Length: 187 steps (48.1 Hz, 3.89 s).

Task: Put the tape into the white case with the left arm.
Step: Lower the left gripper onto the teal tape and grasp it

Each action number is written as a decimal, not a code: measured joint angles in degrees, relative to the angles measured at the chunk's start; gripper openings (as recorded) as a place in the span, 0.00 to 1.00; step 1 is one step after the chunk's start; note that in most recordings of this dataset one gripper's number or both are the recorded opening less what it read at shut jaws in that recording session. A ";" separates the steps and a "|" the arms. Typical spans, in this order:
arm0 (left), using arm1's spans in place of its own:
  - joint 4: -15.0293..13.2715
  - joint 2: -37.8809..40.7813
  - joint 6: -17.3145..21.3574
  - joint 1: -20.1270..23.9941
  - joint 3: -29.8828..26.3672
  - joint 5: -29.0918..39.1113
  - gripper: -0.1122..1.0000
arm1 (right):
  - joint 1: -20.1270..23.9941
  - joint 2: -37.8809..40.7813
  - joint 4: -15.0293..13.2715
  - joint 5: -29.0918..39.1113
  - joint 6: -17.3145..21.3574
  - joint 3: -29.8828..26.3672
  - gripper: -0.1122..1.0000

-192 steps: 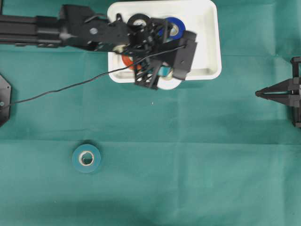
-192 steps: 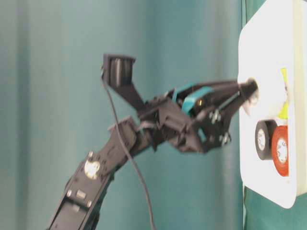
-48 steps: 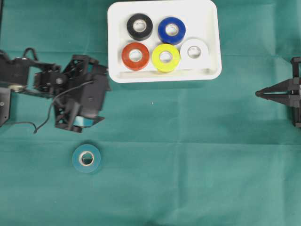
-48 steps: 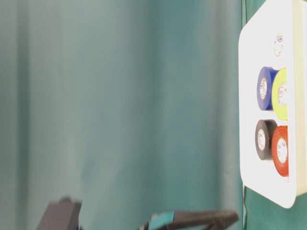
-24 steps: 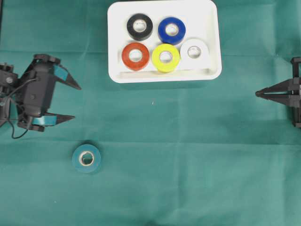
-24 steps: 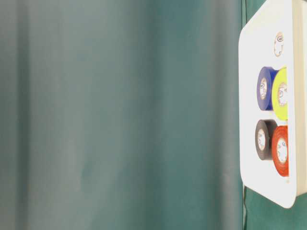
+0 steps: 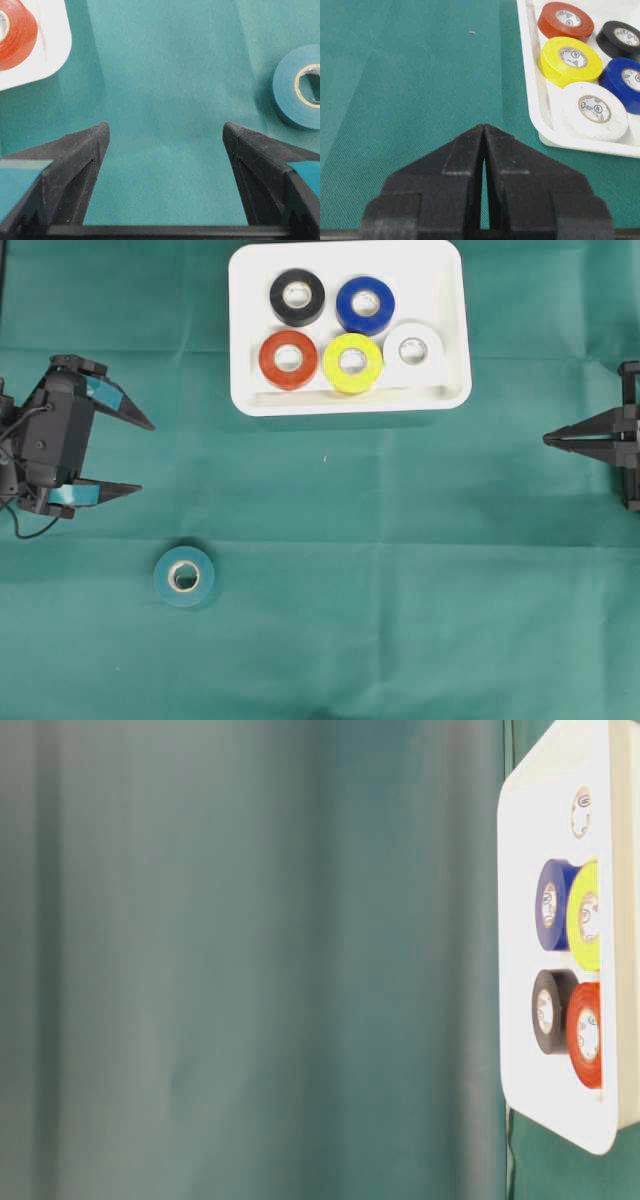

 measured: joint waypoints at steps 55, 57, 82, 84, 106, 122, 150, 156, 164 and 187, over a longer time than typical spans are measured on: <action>0.00 6.15 -0.09 -9.93 0.79 -7.21 0.93 | 0.00 -0.09 0.09 0.00 0.09 0.00 0.02; 0.00 7.29 -0.09 -10.55 0.53 -7.47 0.93 | 0.00 -0.09 0.00 0.00 0.00 0.00 0.02; 0.00 22.41 -4.13 -13.89 -5.71 -8.70 0.93 | 0.00 -0.09 0.00 0.00 0.09 0.00 0.02; 0.00 23.38 -4.13 -14.06 -6.15 -9.23 0.93 | 0.00 -0.09 0.00 0.00 0.09 0.00 0.02; 0.00 30.15 -4.13 -15.29 -8.88 -10.99 0.93 | 0.00 -0.09 0.00 0.00 0.09 0.00 0.02; 0.00 36.21 -3.96 -15.38 -11.07 -11.16 0.93 | 0.00 -0.09 0.00 0.00 0.09 -0.09 0.02; 0.00 37.35 -3.96 -15.47 -12.22 -10.11 0.30 | 0.00 -0.09 0.00 0.00 0.09 0.00 0.02; 0.00 37.00 -3.96 -15.38 -12.57 -8.35 0.30 | 0.00 -0.09 0.00 0.00 0.00 0.00 0.02; 0.00 35.07 -4.04 -15.47 -13.54 -5.54 0.30 | 0.00 -0.09 0.00 0.00 0.09 0.00 0.02; 0.09 23.03 -3.60 -13.54 -17.23 0.44 0.30 | 0.00 -0.09 0.00 0.00 0.00 0.00 0.02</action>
